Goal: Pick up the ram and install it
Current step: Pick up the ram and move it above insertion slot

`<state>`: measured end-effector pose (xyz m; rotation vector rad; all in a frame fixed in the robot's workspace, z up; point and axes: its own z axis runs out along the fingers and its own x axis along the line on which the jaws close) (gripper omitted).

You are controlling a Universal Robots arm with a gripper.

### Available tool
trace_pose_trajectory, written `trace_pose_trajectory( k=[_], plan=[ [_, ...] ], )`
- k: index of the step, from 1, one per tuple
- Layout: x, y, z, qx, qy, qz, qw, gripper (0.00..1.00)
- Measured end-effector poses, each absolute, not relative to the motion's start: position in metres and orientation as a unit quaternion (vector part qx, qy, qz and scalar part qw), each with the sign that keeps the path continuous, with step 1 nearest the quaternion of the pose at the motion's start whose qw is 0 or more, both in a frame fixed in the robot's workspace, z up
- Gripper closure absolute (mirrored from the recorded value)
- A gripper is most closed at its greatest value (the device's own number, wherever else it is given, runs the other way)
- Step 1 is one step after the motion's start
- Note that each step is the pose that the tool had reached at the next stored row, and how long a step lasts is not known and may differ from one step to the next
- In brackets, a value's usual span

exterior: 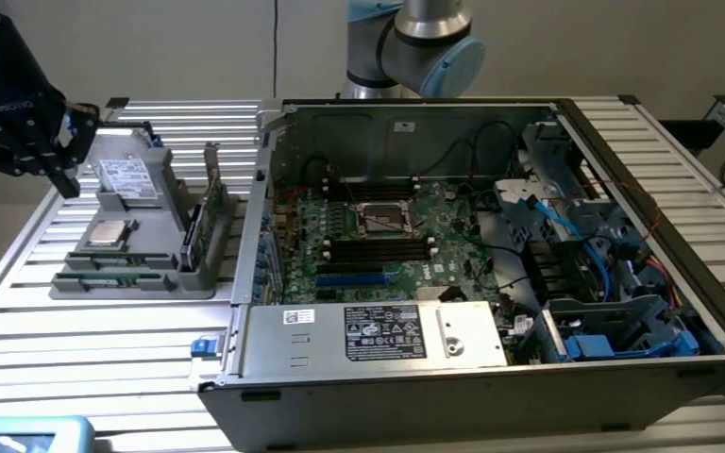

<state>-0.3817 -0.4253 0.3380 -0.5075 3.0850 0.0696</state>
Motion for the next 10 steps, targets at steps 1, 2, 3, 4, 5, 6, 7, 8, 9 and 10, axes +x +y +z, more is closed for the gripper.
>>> trace_pose_trajectory(
  k=[1,2,3,4,5,6,7,8,9,10],
  plan=[
    [-0.3817,-0.4253,0.3379,-0.171,0.985,0.022,0.007,0.89],
    [-0.3817,-0.4254,0.3379,-0.18,0.983,0.022,0.007,0.89],
    [-0.3817,-0.4254,0.3379,-0.189,0.982,0.022,0.007,0.89],
    [-0.3817,-0.4254,0.3378,-0.198,0.98,0.023,0.006,0.89],
    [-0.3817,-0.4254,0.3378,-0.207,0.978,0.023,0.006,0.89],
    [-0.3817,-0.4254,0.3378,-0.216,0.976,0.023,0.006,0.89],
    [-0.3817,-0.4254,0.3378,-0.225,0.974,0.023,0.006,0.89],
    [-0.3817,-0.4253,0.3378,-0.234,0.972,0.023,0.006,0.89],
    [-0.3817,-0.4253,0.3378,-0.242,0.97,0.023,0.005,0.89],
    [-0.3817,-0.4254,0.3378,-0.251,0.968,0.023,0.005,0.89]
  ],
)
